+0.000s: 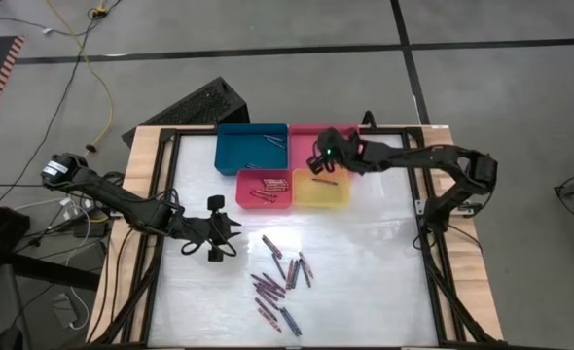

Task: Sort crayons
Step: Put the pink crayon into the pink bin, then put the blue crayon into the blue bin

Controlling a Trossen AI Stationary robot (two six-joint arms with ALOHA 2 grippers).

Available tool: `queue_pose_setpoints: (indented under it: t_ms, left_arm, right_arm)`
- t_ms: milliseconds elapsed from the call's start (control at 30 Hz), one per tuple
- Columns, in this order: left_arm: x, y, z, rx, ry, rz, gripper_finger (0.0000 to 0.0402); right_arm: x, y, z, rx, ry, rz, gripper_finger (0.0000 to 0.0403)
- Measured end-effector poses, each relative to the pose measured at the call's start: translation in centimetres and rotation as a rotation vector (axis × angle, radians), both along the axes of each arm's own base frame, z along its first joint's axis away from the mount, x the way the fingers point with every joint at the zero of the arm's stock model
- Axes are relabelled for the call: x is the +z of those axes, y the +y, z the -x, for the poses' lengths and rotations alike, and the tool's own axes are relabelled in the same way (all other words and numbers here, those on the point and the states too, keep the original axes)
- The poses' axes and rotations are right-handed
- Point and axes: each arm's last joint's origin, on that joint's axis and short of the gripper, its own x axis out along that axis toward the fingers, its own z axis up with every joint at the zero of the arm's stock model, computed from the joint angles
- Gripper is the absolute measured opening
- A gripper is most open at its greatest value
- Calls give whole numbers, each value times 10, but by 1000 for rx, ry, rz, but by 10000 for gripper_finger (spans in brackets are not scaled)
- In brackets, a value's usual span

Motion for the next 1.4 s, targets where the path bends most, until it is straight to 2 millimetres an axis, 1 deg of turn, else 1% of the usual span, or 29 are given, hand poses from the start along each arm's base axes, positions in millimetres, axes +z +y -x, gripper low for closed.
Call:
queue_pose_setpoints:
  t_ms: [133,367,467,600,767,967,1067,1233,1300,1400]
  left_arm:
    - [-2,1,1,0,24,-8,94]
    - [-3,1,2,2,35,-12,94]
    - [-3,1,2,1,36,-13,94]
    - [-3,1,2,-1,37,-18,94]
    - [-3,1,2,3,35,-23,94]
    - [-3,1,2,4,35,-22,94]
    - [-3,1,2,6,34,-19,94]
    - [-3,1,2,7,34,-18,94]
    - [-3,1,2,7,34,-18,94]
    - [-3,1,2,8,33,-16,94]
  right_arm:
    - [-13,-23,4,-21,23,-44,6]
    - [-50,-53,3,-49,93,-118,6]
    - [-63,-60,2,-69,100,-152,6]
    - [-75,-66,1,-88,119,-169,11]
    - [-80,-69,1,-107,115,-186,33]
    - [-77,-71,3,-114,107,-172,65]
    - [-71,-71,4,-105,104,-165,75]
    - [-41,-67,0,-20,17,-194,79]
    - [-28,-62,-2,30,-10,-218,79]
    - [-5,-47,-5,116,-66,-233,79]
